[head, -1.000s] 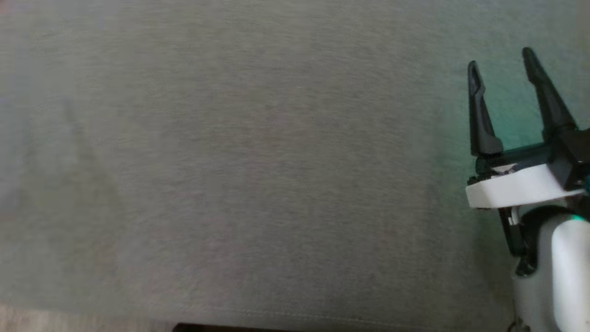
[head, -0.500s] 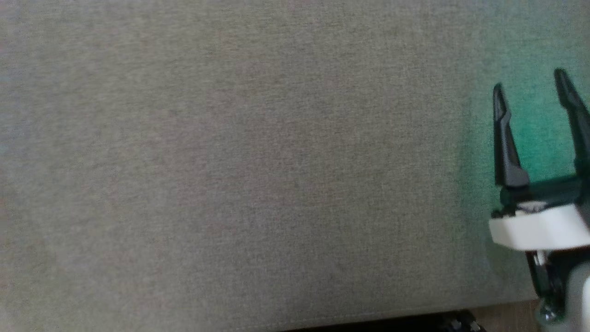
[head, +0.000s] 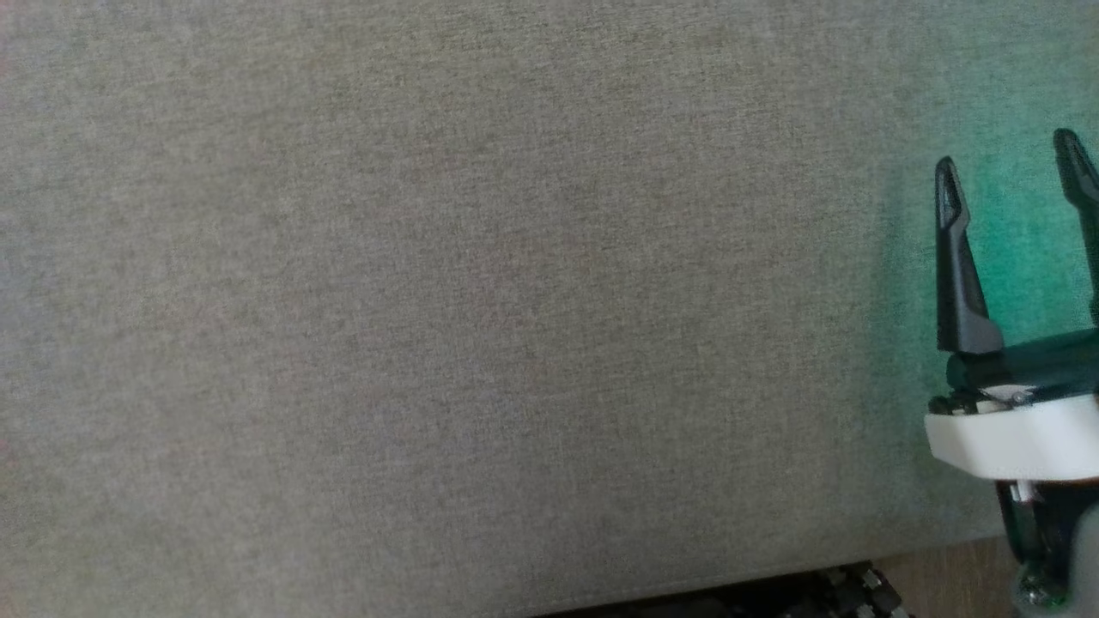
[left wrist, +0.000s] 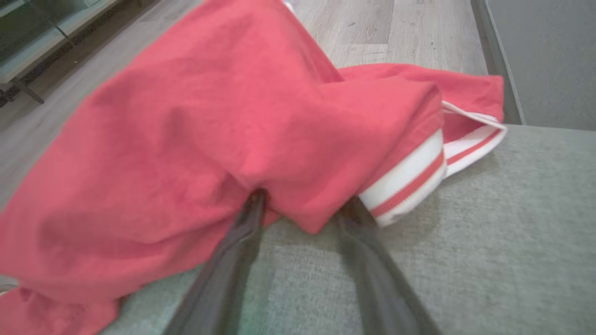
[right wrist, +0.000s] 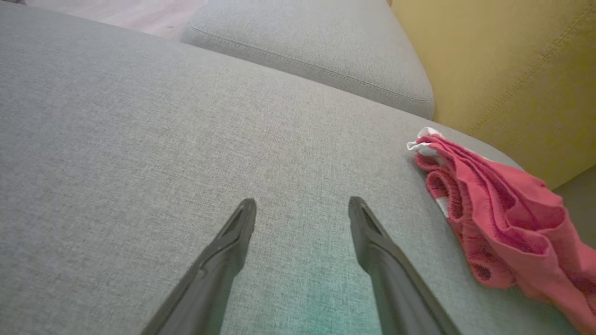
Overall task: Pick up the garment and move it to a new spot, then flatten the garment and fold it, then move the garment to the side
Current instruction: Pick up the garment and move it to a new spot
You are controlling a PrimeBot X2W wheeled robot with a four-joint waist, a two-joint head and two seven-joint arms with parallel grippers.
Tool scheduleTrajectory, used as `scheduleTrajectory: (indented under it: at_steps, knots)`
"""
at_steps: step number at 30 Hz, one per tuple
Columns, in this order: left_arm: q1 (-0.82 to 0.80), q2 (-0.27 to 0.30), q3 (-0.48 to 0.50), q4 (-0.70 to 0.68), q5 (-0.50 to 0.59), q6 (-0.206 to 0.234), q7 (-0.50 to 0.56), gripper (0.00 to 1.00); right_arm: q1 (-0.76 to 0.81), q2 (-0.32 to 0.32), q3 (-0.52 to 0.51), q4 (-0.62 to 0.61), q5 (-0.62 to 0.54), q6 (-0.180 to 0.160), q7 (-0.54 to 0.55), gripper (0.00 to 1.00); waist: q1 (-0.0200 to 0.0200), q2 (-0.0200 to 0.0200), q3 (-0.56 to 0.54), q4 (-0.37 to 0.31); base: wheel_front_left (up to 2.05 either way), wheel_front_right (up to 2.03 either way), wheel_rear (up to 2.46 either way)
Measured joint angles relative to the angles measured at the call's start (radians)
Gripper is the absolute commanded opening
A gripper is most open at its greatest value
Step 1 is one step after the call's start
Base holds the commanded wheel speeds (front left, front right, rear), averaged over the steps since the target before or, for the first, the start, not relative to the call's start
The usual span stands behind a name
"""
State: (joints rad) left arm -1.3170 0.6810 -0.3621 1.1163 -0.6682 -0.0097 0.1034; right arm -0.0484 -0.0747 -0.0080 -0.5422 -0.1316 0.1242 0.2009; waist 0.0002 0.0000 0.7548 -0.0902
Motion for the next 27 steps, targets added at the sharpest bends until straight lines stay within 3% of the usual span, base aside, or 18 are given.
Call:
scheduleTrajectory:
  at_steps: [1, 2, 13, 27]
  knots:
    - [-0.002, -0.003, -0.003, 0.007, 0.001, 0.001, -0.012, 0.05, 0.0, 0.0, -0.001, 0.001, 0.0, 0.0, -0.006, 1.0, 0.0, 0.0, -0.001, 0.001, 0.0, 0.0, 0.0]
    - [-0.003, -0.004, -0.007, 0.012, 0.008, 0.001, -0.026, 0.0, 0.0, 0.0, -0.001, 0.001, 0.0, 0.0, -0.009, 1.0, -0.0001, 0.0, -0.003, 0.0, 0.0, 0.0, 0.0]
    - [-0.059, -0.001, -0.041, 0.043, 0.047, -0.03, -0.132, 0.0, -0.007, 0.006, -0.009, 0.051, 0.0, 0.0, -0.043, 1.0, -0.0002, 0.0, -0.026, 0.019, 0.0, 0.0, 0.0]
    - [-0.193, -0.003, -0.134, -0.024, 0.099, -0.103, -0.135, 0.0, -0.091, 0.025, -0.037, 0.251, 0.052, 0.0, -0.139, 1.0, -0.0002, 0.0001, -0.163, 0.045, 0.0, 0.0, 0.0]
